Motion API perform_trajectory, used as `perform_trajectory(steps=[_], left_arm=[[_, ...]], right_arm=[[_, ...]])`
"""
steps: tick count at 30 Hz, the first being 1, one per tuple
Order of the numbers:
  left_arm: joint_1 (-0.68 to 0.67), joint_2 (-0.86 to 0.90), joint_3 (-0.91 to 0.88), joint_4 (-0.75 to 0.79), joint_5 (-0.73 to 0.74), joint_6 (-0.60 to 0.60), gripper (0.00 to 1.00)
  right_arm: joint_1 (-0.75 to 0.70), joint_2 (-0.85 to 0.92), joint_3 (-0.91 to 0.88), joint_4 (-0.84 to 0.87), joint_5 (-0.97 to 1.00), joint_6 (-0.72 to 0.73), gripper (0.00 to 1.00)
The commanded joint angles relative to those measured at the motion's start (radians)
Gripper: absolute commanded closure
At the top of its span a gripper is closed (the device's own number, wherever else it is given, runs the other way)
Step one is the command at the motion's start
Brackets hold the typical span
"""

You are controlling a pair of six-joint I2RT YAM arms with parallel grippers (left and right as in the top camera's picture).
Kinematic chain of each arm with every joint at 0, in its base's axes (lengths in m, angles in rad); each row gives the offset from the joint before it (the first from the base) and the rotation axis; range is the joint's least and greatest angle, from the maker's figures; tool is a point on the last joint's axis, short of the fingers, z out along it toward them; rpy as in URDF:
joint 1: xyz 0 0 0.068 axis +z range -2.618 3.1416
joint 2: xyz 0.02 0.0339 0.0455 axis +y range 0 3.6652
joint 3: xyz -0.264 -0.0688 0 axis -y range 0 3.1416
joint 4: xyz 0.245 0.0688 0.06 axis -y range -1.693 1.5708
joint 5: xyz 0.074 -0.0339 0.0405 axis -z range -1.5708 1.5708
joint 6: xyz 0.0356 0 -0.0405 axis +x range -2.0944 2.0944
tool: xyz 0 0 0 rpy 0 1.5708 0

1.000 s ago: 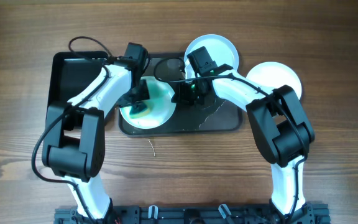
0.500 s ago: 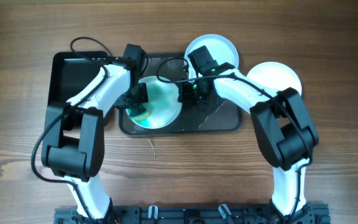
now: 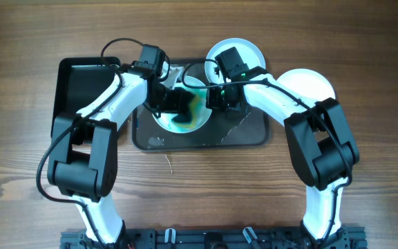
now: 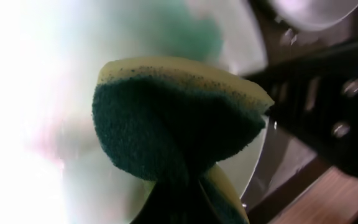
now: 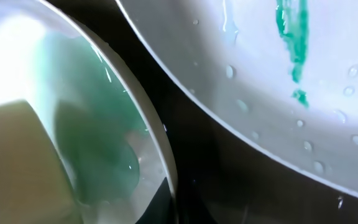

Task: Clean dirty plates on tray and stack at the side

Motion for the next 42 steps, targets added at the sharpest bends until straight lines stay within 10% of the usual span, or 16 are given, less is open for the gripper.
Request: perform_trajectory(steps=[1,10,16,24,32,42], left_arm=[[0.005,0.008,-0.007,0.075,-0.049,-0.034,0.96],[0.005,0.008,-0.017,0.027,-0.773,-0.461,0.96],[-0.005,0.008,-0.027,-0.060,-0.539,-0.469,0.96],[-0.035,0.008,-0.027,-0.062,0.017,-0.197,0.96],[-0.032,0.008,-0.027,0.061,-0.045,-0.206,0.96],[-0.029,0.008,-0.027,0.058,-0.722,-0.391,0.96]], right_arm=[[0.000,-0.018,0.002,0.002,0.039,0.016,0.96],[0.000,-0.018,0.002,0.002,0.040,0.016,0.96],[0.000,-0.018,0.002,0.003,0.039,0.016,0.96],[0.000,-0.018,0.002,0.003,0.039,0.016,0.96],[0.000,-0.018,0.002,0.003,0.039,0.016,0.96],[0.000,-0.018,0.002,0.003,0.040,0.014,0.96]])
